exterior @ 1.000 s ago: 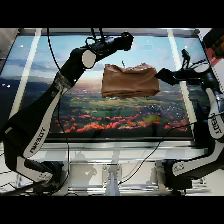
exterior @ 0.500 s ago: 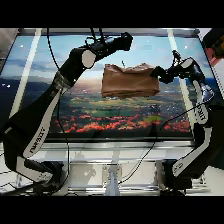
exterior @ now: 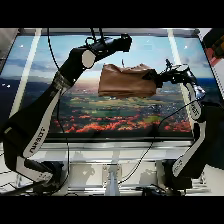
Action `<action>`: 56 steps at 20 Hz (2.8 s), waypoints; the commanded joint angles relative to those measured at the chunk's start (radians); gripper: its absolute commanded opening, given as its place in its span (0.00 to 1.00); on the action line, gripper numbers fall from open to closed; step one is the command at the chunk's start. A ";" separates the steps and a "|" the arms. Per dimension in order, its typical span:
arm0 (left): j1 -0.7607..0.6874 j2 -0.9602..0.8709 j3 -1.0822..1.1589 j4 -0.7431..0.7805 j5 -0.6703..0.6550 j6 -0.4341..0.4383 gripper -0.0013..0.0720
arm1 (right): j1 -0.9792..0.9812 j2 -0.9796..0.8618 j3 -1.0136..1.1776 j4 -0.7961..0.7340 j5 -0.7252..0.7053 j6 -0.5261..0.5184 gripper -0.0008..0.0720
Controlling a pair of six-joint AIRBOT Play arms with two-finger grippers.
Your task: Fold the clothes and pants, and hang the long-sleeved shirts on hangers.
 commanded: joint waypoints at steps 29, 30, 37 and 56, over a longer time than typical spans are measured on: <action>0.200 0.505 0.000 0.158 -0.204 0.207 0.96 | -1.064 0.793 0.051 -0.179 0.230 0.216 0.04; 0.200 0.504 0.000 0.158 -0.204 0.207 0.96 | -1.123 0.816 0.051 -0.246 0.243 0.227 0.04; 0.200 0.502 -0.001 0.158 -0.204 0.207 0.96 | -1.360 0.841 -0.031 -0.657 0.510 0.333 0.04; 0.200 0.502 -0.001 0.158 -0.203 0.207 0.96 | -1.378 0.894 -0.106 -0.852 0.563 0.332 0.85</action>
